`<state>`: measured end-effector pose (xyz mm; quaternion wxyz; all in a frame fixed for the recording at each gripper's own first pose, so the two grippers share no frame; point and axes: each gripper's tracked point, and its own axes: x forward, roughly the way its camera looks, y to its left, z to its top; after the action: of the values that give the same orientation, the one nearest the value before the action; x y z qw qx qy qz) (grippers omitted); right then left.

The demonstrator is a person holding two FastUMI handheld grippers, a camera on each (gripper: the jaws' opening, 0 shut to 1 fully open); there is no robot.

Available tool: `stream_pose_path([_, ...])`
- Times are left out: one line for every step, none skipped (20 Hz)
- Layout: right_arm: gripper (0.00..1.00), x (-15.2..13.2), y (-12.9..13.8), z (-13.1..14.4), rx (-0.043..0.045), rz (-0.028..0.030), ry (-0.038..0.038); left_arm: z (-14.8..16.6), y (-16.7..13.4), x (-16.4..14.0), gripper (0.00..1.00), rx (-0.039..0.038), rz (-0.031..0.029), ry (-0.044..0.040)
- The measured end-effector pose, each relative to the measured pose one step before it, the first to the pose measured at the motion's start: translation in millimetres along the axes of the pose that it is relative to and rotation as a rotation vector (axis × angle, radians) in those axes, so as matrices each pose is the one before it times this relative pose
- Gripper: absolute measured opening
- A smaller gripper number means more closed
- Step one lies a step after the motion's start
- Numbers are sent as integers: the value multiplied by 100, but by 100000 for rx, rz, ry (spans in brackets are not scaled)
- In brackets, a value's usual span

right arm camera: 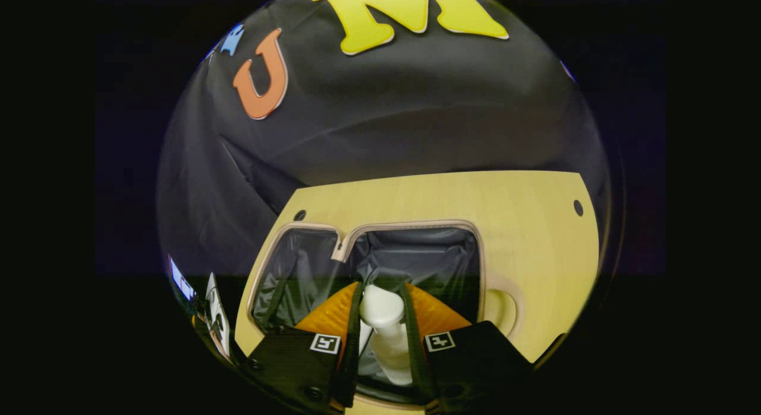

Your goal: First open the suitcase, pack the skin care products into it, and then close the suitcase.

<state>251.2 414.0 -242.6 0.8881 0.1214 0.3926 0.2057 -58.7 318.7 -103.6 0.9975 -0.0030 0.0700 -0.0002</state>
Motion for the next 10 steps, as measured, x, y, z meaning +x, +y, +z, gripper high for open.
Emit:
stream_pose_path([35,1264,-517,-700,-117,-2717,3037,-303,779,81,95,-937,1393,182])
stream_pose_path([35,1227,-364,-787,-516,-1905,2850,-269,672,-169,95,-1596,1078,408])
stream_pose_path([35,1046,-494,-853,-761,-3024,2991,-160,675,47,95,-1672,1695,162])
stream_pose_path([35,1049,-124,-924,30,-1482,2755,-196,730,44,95,-1689,1672,724])
stream_pose_path([35,799,-128,-528,-627,-1043,1460,-265,742,-67,95,-1470,2010,324])
stream_pose_path([35,644,-377,-460,-1458,-1333,1038,-232,730,-67,95,-1691,1280,159])
stream_pose_path([35,614,-349,-174,-474,-1542,784,-86,657,-19,95,-2218,1537,410])
stream_pose_path([35,627,-286,-241,252,-1292,941,-107,517,83,95,-2323,686,443])
stream_pose_path([35,546,-480,-243,426,-1676,1550,-21,524,155,95,-2284,1091,-160])
stream_pose_path([35,549,-559,-384,953,-1844,1520,47,585,178,95,-2045,1258,114])
